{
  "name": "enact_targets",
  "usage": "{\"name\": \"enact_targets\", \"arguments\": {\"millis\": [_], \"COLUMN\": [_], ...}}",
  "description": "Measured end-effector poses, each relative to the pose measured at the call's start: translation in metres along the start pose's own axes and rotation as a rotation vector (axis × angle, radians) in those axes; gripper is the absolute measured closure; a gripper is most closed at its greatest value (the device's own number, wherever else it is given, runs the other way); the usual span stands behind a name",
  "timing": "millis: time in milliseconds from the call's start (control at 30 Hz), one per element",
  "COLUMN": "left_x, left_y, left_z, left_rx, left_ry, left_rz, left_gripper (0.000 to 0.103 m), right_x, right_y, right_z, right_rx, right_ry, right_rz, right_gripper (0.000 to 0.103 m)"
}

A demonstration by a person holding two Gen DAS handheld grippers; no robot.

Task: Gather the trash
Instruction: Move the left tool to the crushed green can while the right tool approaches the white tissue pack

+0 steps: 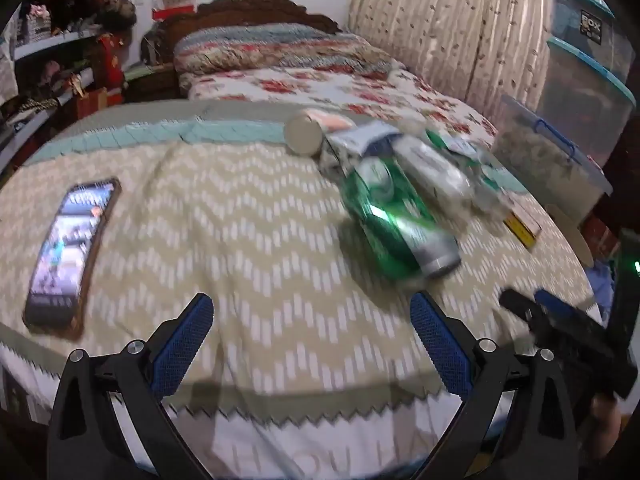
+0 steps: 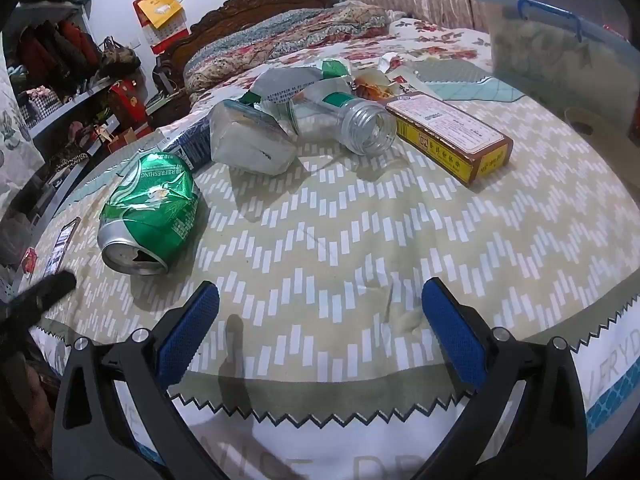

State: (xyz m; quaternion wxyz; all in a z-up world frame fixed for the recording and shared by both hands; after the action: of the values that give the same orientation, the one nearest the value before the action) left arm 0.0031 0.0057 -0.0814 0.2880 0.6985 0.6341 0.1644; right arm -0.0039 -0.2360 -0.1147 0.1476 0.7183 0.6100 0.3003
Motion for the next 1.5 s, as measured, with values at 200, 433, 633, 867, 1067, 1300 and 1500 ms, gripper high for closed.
{"name": "enact_targets", "arguments": {"millis": [200, 433, 633, 867, 1067, 1300, 1500], "left_x": [-0.01, -0.021, -0.013, 0.009, 0.022, 0.01, -0.023], "left_y": [-0.011, -0.01, -0.004, 0.005, 0.022, 0.05, 0.063], "left_z": [-0.004, 0.0, -0.004, -0.007, -0.007, 0.014, 0.046], "left_rx": [0.001, 0.015, -0.014, -0.027, -0.02, 0.025, 0.099], "left_ry": [-0.094, -0.073, -0.045, -0.031, -0.091, -0.19, -0.292], "left_rz": [-0.002, 0.055, 0.036, -0.023, -0.078, -0.091, -0.063], "left_gripper": [0.009, 0.009, 0.009, 0.009, 0.009, 0.009, 0.009], "right_x": [-0.002, -0.002, -0.001, 0.0, -0.001, -0.003, 0.008], "right_y": [0.001, 0.002, 0.002, 0.0, 0.0, 0.008, 0.021], "right_z": [-0.004, -0.003, -0.004, -0.004, -0.006, -0.012, -0.011], "right_rx": [-0.006, -0.008, -0.009, -0.009, -0.018, -0.049, -0.063], "right_ry": [0.0, -0.001, -0.01, -0.016, -0.008, 0.028, 0.03], "right_rz": [-0.003, -0.007, -0.016, -0.026, -0.02, -0.019, -0.087], "right_gripper": [0.003, 0.003, 0.003, 0.003, 0.027, 0.057, 0.059]}}
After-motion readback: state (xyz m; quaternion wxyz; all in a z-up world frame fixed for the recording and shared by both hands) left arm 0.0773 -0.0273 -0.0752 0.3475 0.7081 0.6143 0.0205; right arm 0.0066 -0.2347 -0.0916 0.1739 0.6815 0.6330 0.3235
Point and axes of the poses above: each gripper's, at about its wrist camera, not at the fingertips, and z roughly the way its jaws point, x to its left, y to its top, the point moved 7 cm from there along z, roughly the way its jaws point, and after that the axes turned 5 degrees about x, right-handed, at the moved point
